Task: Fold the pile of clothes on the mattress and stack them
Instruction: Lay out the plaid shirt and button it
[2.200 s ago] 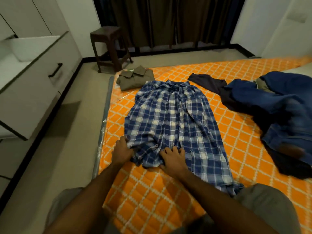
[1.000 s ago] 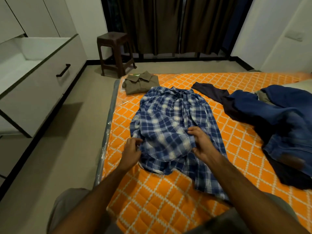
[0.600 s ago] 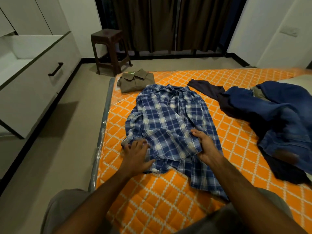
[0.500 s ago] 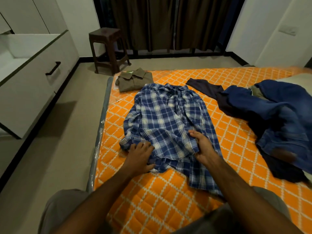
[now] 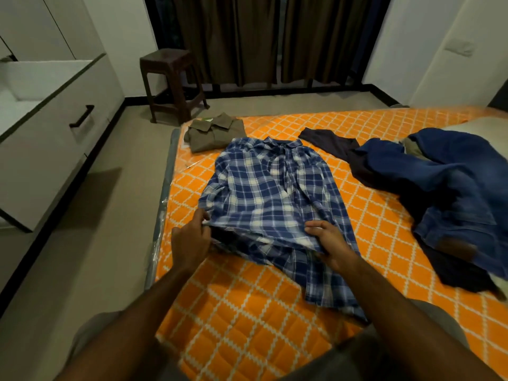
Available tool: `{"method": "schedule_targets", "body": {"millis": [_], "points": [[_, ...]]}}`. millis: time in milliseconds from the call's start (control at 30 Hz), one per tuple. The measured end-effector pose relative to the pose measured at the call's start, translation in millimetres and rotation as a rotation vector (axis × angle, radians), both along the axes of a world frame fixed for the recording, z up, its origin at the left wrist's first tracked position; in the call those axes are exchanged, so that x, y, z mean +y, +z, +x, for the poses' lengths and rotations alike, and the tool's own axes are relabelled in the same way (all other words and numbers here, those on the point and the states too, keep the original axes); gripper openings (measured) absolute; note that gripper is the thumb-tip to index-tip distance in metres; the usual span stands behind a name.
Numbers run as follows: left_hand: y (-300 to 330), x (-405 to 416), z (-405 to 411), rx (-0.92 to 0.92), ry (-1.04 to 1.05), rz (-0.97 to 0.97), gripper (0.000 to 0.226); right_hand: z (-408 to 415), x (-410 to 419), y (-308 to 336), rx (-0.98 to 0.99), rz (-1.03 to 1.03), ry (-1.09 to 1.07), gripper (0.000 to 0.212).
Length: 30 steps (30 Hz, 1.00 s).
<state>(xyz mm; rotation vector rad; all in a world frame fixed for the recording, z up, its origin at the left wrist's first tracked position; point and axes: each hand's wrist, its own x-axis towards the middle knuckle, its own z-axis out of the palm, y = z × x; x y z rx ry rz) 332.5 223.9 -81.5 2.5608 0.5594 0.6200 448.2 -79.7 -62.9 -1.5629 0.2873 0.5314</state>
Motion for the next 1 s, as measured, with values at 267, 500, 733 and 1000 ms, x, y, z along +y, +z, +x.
{"method": "schedule_targets", "body": {"millis": [267, 500, 733, 1000], "points": [[-31, 26, -46, -0.074, -0.069, -0.476, 0.043, -28, 34, -32, -0.192, -0.24, 0.393, 0.016], [-26, 21, -39, -0.063, 0.085, -0.673, 0.033, -59, 19, -63, -0.437, -0.621, 0.723, 0.032], [-7, 25, -17, -0.1, 0.13, -0.79, 0.034, -62, 3, -67, -0.597, -1.011, 0.702, 0.049], [-13, 21, -33, 0.003, 0.159, -0.667, 0.027, -35, -22, -31, -0.744, -1.292, 0.881, 0.009]]}}
